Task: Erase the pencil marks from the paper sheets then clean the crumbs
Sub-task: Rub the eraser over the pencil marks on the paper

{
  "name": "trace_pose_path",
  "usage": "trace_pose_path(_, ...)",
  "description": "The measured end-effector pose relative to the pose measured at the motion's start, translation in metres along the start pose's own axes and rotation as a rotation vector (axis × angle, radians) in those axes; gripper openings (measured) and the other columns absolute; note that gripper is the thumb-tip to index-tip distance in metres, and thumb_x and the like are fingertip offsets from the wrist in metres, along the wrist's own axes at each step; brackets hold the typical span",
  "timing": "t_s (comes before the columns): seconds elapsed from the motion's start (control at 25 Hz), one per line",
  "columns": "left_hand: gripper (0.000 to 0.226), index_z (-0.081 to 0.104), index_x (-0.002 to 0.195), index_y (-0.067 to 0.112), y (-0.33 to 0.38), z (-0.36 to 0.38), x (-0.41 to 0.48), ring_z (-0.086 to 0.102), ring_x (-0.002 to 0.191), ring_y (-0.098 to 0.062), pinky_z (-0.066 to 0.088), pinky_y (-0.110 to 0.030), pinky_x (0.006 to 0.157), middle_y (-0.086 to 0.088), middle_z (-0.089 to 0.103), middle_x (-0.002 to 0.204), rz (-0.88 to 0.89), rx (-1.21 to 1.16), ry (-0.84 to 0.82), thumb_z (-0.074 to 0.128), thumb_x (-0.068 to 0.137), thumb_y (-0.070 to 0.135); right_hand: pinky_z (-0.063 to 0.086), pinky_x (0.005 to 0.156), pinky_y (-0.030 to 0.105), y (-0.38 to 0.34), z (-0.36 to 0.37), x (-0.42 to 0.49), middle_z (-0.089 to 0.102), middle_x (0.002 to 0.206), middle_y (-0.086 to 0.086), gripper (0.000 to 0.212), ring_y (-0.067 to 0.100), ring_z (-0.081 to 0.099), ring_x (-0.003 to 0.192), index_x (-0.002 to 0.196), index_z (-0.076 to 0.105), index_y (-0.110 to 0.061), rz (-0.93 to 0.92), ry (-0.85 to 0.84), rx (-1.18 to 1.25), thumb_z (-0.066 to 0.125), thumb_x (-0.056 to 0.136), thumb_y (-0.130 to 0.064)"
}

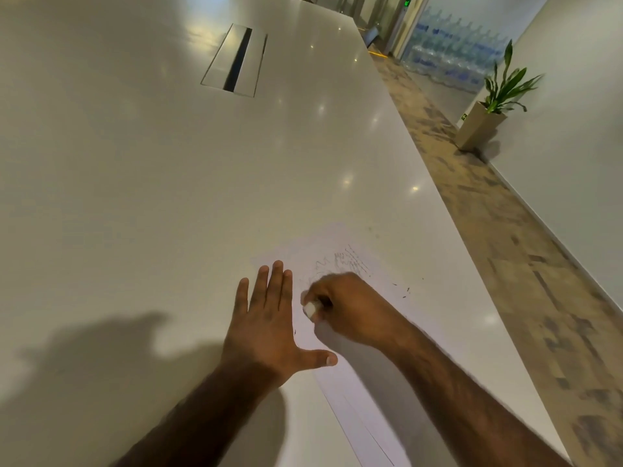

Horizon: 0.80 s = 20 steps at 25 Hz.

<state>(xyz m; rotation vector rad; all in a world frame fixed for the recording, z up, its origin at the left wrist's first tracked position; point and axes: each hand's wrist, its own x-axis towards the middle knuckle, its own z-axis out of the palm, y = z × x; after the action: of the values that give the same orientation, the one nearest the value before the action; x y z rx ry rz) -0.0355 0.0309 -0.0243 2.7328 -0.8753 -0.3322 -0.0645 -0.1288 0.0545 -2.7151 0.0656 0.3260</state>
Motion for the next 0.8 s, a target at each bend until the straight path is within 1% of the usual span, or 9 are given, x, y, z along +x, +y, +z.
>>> trace_pose_path(0.08, 0.144, -0.043, 0.147, 0.018, 0.000, -0.001, -0.001, -0.049, 0.142, -0.021, -0.033, -0.047, 0.116, -0.001, -0.053, 0.154, 0.005, -0.017, -0.005, 0.004, 0.048, 0.112, 0.056, 0.085, 0.026, -0.008, -0.003, 0.020, 0.077, 0.104, 0.001, 0.013, 0.013, 0.068, 0.087, 0.101, 0.079, -0.013, 0.009, 0.080, 0.023, 0.067, 0.097, -0.009)
trace_pose_path(0.2, 0.143, -0.044, 0.146, 0.019, 0.001, -0.003, -0.001, -0.049, 0.143, -0.021, -0.031, -0.048, 0.117, -0.001, -0.051, 0.156, 0.006, -0.013, -0.013, 0.002, 0.048, 0.112, 0.055, 0.085, 0.027, -0.008, 0.000, 0.024, 0.076, 0.102, 0.003, 0.015, 0.015, 0.067, 0.087, 0.103, 0.079, -0.011, -0.003, 0.134, 0.051, 0.065, 0.099, -0.010)
trace_pose_path(0.24, 0.144, -0.044, 0.147, 0.018, 0.001, -0.004, 0.000, -0.049, 0.143, -0.021, -0.031, -0.048, 0.118, -0.001, -0.051, 0.155, 0.003, -0.015, -0.019, 0.001, 0.047, 0.112, 0.054, 0.084, 0.025, -0.003, 0.001, 0.017, 0.076, 0.102, 0.003, 0.015, 0.014, 0.067, 0.087, 0.103, 0.079, -0.011, -0.019, 0.101, 0.040, 0.065, 0.098, -0.009)
trace_pose_path(0.32, 0.146, -0.044, 0.148, 0.018, 0.002, -0.002, 0.000, -0.050, 0.142, -0.021, -0.030, -0.049, 0.118, -0.001, -0.053, 0.154, 0.002, -0.012, -0.025, -0.001, 0.045, 0.112, 0.050, 0.080, 0.016, 0.010, 0.001, -0.001, 0.077, 0.105, -0.001, 0.014, 0.009, 0.067, 0.086, 0.104, 0.080, -0.015, -0.052, -0.031, 0.003, 0.070, 0.096, -0.010)
trace_pose_path(0.4, 0.146, -0.046, 0.147, 0.018, 0.000, -0.001, 0.000, -0.052, 0.141, -0.021, -0.032, -0.049, 0.117, -0.001, -0.056, 0.153, 0.001, -0.014, -0.025, -0.002, 0.044, 0.112, 0.049, 0.083, 0.014, 0.014, -0.004, -0.005, 0.078, 0.110, -0.004, 0.017, 0.005, 0.067, 0.088, 0.108, 0.080, -0.018, -0.071, -0.130, -0.017, 0.075, 0.093, -0.012)
trace_pose_path(0.52, 0.146, -0.046, 0.147, 0.019, 0.000, -0.001, 0.001, -0.052, 0.140, -0.020, -0.035, -0.047, 0.115, 0.000, -0.056, 0.152, 0.003, -0.020, -0.034, -0.003, 0.044, 0.113, 0.054, 0.092, 0.023, 0.007, -0.012, 0.023, 0.077, 0.114, 0.000, 0.019, 0.013, 0.071, 0.098, 0.112, 0.080, -0.015, -0.096, -0.064, -0.036, 0.074, 0.094, -0.013)
trace_pose_path(0.6, 0.145, -0.045, 0.147, 0.019, 0.000, -0.003, 0.000, -0.050, 0.142, -0.021, -0.033, -0.047, 0.116, 0.000, -0.053, 0.154, 0.005, -0.015, -0.028, -0.001, 0.046, 0.113, 0.055, 0.092, 0.026, -0.001, -0.016, 0.042, 0.077, 0.113, 0.004, 0.019, 0.018, 0.071, 0.099, 0.112, 0.079, -0.011, -0.093, -0.012, -0.024, 0.072, 0.095, -0.013)
trace_pose_path(0.68, 0.142, -0.049, 0.142, 0.020, 0.000, -0.003, 0.000, -0.048, 0.143, -0.022, -0.031, -0.047, 0.117, -0.001, -0.052, 0.154, 0.001, -0.012, -0.023, -0.001, 0.046, 0.113, 0.056, 0.093, 0.031, 0.001, -0.016, 0.047, 0.077, 0.112, 0.005, 0.018, 0.019, 0.070, 0.098, 0.112, 0.079, -0.009, -0.064, 0.013, 0.009, 0.071, 0.096, -0.013)
trace_pose_path(0.8, 0.143, -0.050, 0.141, 0.018, 0.002, -0.003, 0.000, -0.049, 0.142, -0.022, -0.030, -0.048, 0.118, -0.002, -0.055, 0.153, 0.000, -0.013, -0.035, -0.004, 0.044, 0.112, 0.056, 0.096, 0.032, 0.015, -0.011, 0.020, 0.078, 0.111, 0.001, 0.015, 0.015, 0.071, 0.098, 0.108, 0.080, -0.012, -0.030, -0.044, 0.010, 0.073, 0.094, -0.013)
